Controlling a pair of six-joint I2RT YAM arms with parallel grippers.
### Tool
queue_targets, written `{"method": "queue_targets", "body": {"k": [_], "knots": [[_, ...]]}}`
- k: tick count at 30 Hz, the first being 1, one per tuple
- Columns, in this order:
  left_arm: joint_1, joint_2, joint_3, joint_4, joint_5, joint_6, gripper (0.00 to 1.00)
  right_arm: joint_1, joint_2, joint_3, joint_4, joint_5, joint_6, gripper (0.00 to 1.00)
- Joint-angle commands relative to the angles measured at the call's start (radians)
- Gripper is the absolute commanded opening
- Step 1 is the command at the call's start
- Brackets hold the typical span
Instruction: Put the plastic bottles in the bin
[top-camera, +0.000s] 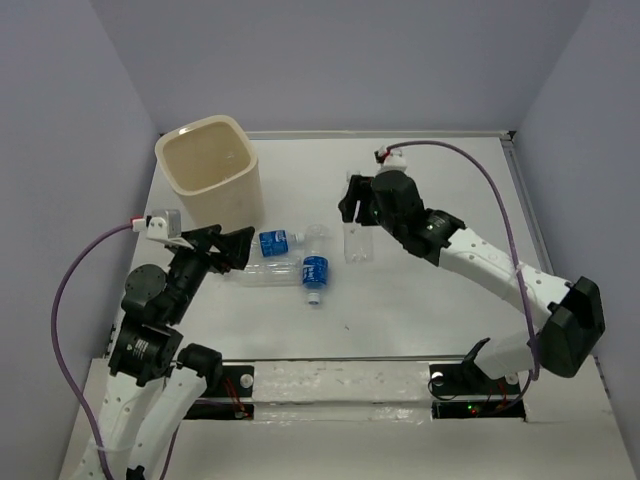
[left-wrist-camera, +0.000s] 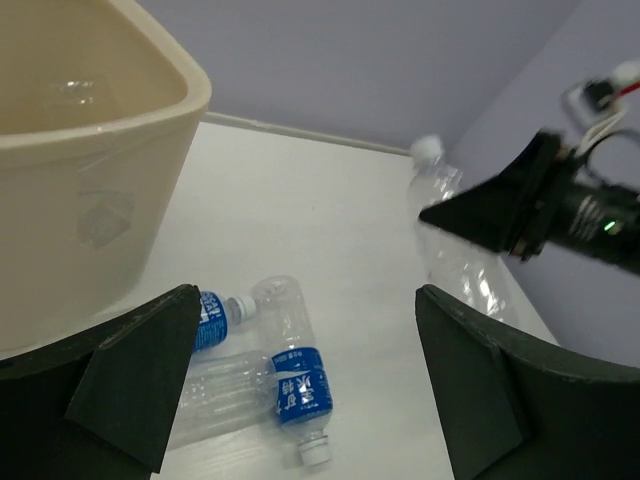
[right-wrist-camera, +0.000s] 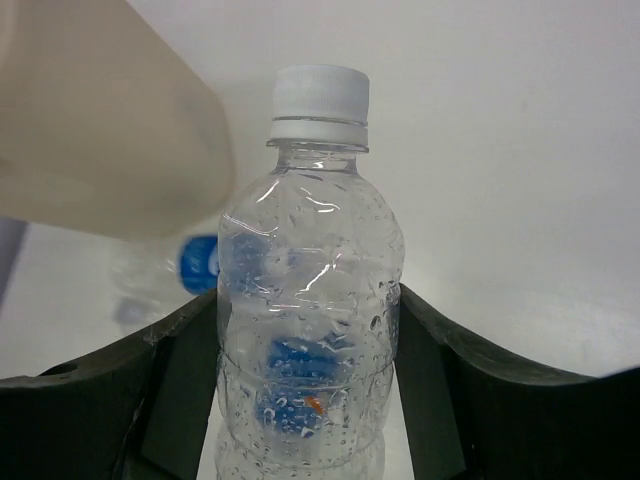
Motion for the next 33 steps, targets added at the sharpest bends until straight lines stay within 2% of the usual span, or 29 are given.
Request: {"method": "queue_targets", "body": {"k": [1, 3, 4, 6, 12, 18, 19, 23, 26, 32, 33], "knots": [[-0.003, -0.063, -0.124, 0.001, -0.019, -0.029, 0.97, 0.059, 0.002, 0.230, 0.080, -0.005, -0.092, 0.42], [-0.004, -0.080, -0.108, -0.011, -0.025, -0.043, 0.97, 0.105, 0.076, 0.380, 0.129, 0.027, -0.164, 0.42], [-0.007, -0.091, -0.109, -0.008, -0.035, -0.044, 0.96, 0.114, 0.137, 0.481, 0.169, 0.001, -0.181, 0.42], [-0.017, -0.090, -0.107, -0.023, -0.064, -0.052, 0.96, 0.123, 0.203, 0.578, 0.218, -0.040, -0.213, 0.42], [-0.036, -0.116, -0.103, -0.037, -0.124, -0.058, 0.96, 0.132, 0.519, 0.955, 0.448, -0.189, -0.204, 0.41], [-0.052, -0.120, -0.107, -0.030, -0.112, -0.055, 0.96, 0.141, 0.820, 1.339, 0.616, -0.243, -0.226, 0.38], [-0.055, -0.117, -0.109, -0.030, -0.108, -0.055, 0.96, 0.141, 0.899, 1.376, 0.674, -0.243, -0.232, 0.38], [-0.066, -0.105, -0.110, -0.025, -0.097, -0.053, 0.95, 0.152, 1.054, 1.482, 0.850, -0.221, -0.314, 0.38], [-0.067, -0.090, -0.110, -0.020, -0.089, -0.050, 0.96, 0.152, 1.136, 1.572, 0.918, -0.183, -0.377, 0.40], [-0.061, -0.045, -0.112, -0.011, -0.048, -0.046, 0.95, 0.152, 1.193, 1.530, 0.979, -0.140, -0.391, 0.42], [-0.053, -0.042, -0.111, -0.013, -0.048, -0.044, 0.95, 0.152, 1.205, 1.523, 0.975, -0.143, -0.400, 0.46]]}}
